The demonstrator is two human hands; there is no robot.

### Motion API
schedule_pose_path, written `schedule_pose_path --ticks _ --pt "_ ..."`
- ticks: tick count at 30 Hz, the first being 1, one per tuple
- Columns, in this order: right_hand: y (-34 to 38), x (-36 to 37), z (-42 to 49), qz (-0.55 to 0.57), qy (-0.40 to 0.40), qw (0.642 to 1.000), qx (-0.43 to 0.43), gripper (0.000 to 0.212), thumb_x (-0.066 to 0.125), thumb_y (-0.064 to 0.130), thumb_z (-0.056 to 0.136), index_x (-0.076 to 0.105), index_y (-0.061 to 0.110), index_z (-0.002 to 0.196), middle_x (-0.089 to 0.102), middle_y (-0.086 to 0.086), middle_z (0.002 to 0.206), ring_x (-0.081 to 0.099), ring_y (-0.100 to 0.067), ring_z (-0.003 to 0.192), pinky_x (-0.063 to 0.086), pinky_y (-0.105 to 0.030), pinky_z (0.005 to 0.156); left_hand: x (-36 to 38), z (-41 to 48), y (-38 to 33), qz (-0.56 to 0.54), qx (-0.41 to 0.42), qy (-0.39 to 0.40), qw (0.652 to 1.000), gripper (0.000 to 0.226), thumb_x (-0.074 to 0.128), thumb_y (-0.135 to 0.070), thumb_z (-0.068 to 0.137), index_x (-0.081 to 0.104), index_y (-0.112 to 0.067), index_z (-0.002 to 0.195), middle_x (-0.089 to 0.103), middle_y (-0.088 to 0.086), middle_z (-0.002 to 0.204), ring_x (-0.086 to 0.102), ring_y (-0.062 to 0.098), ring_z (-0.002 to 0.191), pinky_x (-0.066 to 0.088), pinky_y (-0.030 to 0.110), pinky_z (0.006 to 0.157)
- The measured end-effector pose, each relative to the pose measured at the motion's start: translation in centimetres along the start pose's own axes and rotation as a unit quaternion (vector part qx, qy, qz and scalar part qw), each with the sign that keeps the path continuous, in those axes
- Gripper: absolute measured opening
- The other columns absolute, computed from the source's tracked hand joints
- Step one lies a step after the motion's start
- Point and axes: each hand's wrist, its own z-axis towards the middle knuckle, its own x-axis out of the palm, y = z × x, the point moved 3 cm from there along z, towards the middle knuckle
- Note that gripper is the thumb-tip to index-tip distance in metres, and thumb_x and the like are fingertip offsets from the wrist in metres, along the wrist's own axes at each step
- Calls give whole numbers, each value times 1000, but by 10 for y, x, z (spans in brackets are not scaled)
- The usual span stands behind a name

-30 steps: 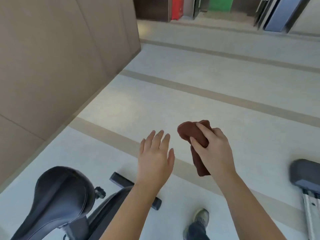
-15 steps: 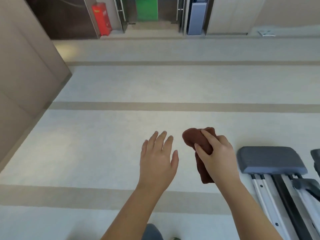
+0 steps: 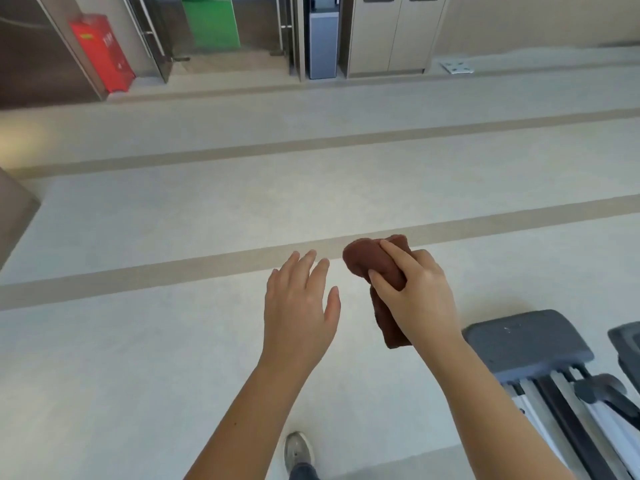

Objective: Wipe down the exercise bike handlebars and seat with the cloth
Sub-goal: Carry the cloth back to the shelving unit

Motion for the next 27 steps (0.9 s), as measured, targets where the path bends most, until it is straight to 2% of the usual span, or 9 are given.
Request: schedule_pose_path --ticks 8,15,21,27 --pt "-34 15 143 9 -31 996 87 46 57 34 84 48 37 129 52 -4 103 52 -27 101 48 -38 81 71 145 9 -6 64 61 996 35 67 -10 77 61 -2 110 60 18 119 52 37 114 40 57 94" --pt "-101 -5 307 0 -71 992 102 45 58 34 84 50 35 128 53 -6 105 51 -28 101 46 -38 82 170 305 -36 -6 116 76 990 35 65 -11 79 59 -3 112 58 18 120 51 36 115 38 54 94" --pt "-147 -45 457 -14 -83 991 106 45 57 34 84 48 36 129 52 -6 107 50 -27 103 46 -35 77 234 445 -85 -13 121 66 990 35 66 -11 78 59 -3 112 59 18 119 52 35 114 37 54 95" --pt "-170 -48 581 -6 -70 992 100 46 58 34 84 49 34 130 53 -7 107 50 -28 104 46 -38 84 292 560 -89 -8 97 69 993 37 57 -17 86 54 -7 121 52 14 129 43 32 123 31 49 102"
